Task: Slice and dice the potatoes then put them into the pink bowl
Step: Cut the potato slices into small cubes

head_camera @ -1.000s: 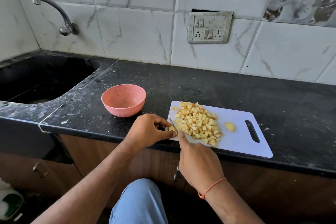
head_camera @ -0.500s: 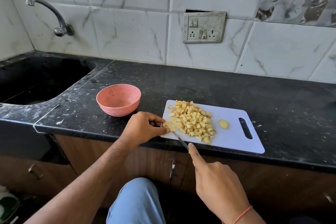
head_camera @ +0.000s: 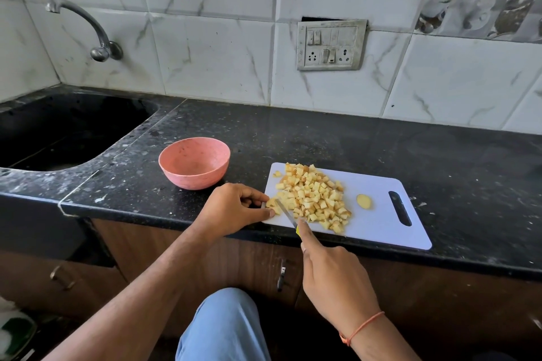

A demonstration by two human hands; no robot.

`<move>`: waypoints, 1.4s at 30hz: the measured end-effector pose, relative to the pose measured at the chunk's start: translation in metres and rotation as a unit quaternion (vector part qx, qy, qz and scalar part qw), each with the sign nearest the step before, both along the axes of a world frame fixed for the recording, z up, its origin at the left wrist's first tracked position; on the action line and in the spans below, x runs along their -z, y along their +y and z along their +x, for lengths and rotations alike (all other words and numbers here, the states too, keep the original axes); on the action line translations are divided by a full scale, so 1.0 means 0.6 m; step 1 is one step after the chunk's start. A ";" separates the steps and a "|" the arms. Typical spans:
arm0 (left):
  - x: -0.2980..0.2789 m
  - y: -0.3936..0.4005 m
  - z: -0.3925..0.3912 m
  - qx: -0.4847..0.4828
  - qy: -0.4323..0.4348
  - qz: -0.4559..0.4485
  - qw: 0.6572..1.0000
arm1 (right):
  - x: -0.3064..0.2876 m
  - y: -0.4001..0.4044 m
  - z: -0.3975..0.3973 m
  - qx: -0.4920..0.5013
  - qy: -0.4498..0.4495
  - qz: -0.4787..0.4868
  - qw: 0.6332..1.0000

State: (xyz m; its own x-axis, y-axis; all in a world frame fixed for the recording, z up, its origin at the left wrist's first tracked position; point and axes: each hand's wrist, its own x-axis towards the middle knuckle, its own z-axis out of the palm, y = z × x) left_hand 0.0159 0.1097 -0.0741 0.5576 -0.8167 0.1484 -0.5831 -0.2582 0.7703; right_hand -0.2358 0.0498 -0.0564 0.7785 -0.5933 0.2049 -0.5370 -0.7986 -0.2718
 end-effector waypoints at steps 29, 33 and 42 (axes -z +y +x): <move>0.003 -0.003 0.002 -0.011 -0.001 -0.011 1.000 | -0.011 0.022 0.066 0.010 0.059 -0.034 0.998; 0.002 -0.003 0.000 -0.019 0.003 -0.013 1.000 | -0.013 0.012 0.085 0.001 0.086 -0.035 0.996; 0.001 -0.002 -0.006 -0.023 -0.001 -0.008 1.000 | -0.009 0.012 0.042 -0.013 0.092 -0.010 0.996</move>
State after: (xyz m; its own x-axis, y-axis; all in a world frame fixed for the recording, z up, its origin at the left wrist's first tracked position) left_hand 0.0121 0.1084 -0.0746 0.5943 -0.7876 0.1628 -0.5729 -0.2726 0.7730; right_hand -0.2105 0.0570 -0.0509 0.8184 -0.5705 0.0687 -0.5561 -0.8165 -0.1551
